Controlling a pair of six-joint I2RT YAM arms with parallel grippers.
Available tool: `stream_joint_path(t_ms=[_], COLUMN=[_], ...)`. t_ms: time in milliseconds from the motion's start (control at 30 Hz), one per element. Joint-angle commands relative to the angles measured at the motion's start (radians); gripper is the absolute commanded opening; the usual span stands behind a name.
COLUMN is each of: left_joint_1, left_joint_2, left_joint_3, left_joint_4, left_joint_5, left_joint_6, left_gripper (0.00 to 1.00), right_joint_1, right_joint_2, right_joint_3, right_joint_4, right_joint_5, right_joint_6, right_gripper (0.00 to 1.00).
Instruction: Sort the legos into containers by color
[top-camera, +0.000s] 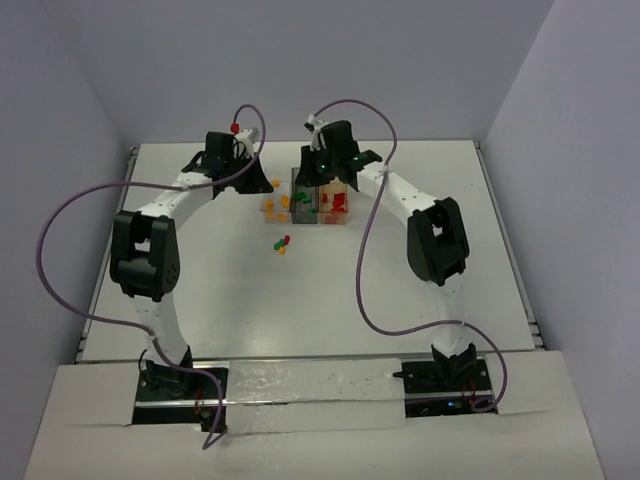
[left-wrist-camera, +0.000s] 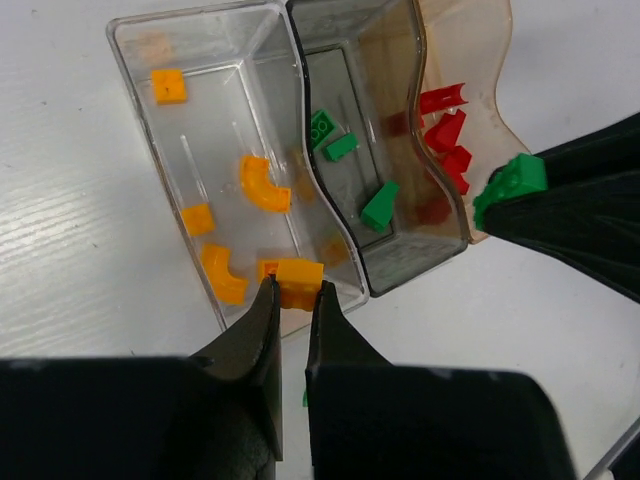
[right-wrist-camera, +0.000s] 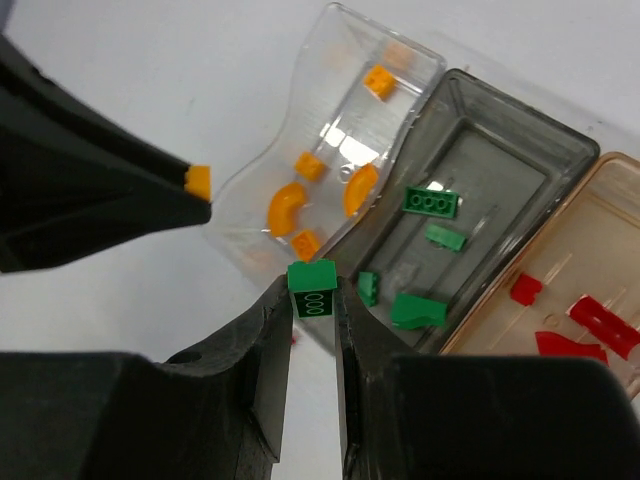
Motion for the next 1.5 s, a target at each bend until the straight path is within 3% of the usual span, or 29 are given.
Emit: stream_joint_path(t_ms=[0, 133, 233, 367, 433, 633, 767, 1100, 1333, 1467], left_joint_1=[-0.026, -0.04, -0.048, -0.049, -0.049, -0.049, -0.054, -0.184, -0.287, -0.315], left_joint_2=[0.036, 0.066, 0.075, 0.056, 0.041, -0.01, -0.098, -0.393, -0.367, -0.333], left_joint_3=[0.1, 0.123, 0.13, 0.128, 0.118, 0.088, -0.014, -0.371, -0.431, -0.421], left_joint_4=[-0.017, -0.031, -0.039, -0.052, -0.052, -0.07, -0.042, 0.009, -0.004, 0.002], left_joint_5=[-0.055, -0.077, -0.092, -0.105, -0.11, -0.103, -0.072, -0.295, -0.42, -0.484], left_joint_6=[0.035, 0.039, 0.039, 0.043, 0.047, 0.068, 0.095, 0.114, 0.028, 0.022], left_gripper=[0.12, 0.21, 0.34, 0.44, 0.48, 0.5, 0.47, 0.39, 0.35, 0.45], right_joint_1=[0.001, 0.006, 0.009, 0.012, 0.014, 0.016, 0.017, -0.007, -0.026, -0.036], right_joint_2=[0.051, 0.084, 0.109, 0.112, 0.105, 0.046, -0.048, -0.299, -0.392, -0.421], right_joint_3=[0.08, 0.087, 0.107, 0.106, 0.1, 0.068, -0.014, -0.242, -0.329, -0.357], right_joint_4=[-0.032, -0.052, -0.082, -0.094, -0.093, -0.091, -0.083, -0.066, -0.076, -0.082], right_joint_5=[0.097, 0.113, 0.115, 0.112, 0.113, 0.1, 0.076, 0.064, 0.055, 0.048], right_joint_6=[-0.027, -0.038, -0.05, -0.055, -0.056, -0.049, -0.048, -0.077, -0.08, -0.082], right_gripper=[0.05, 0.12, 0.23, 0.43, 0.48, 0.5, 0.5, 0.51, 0.52, 0.52])
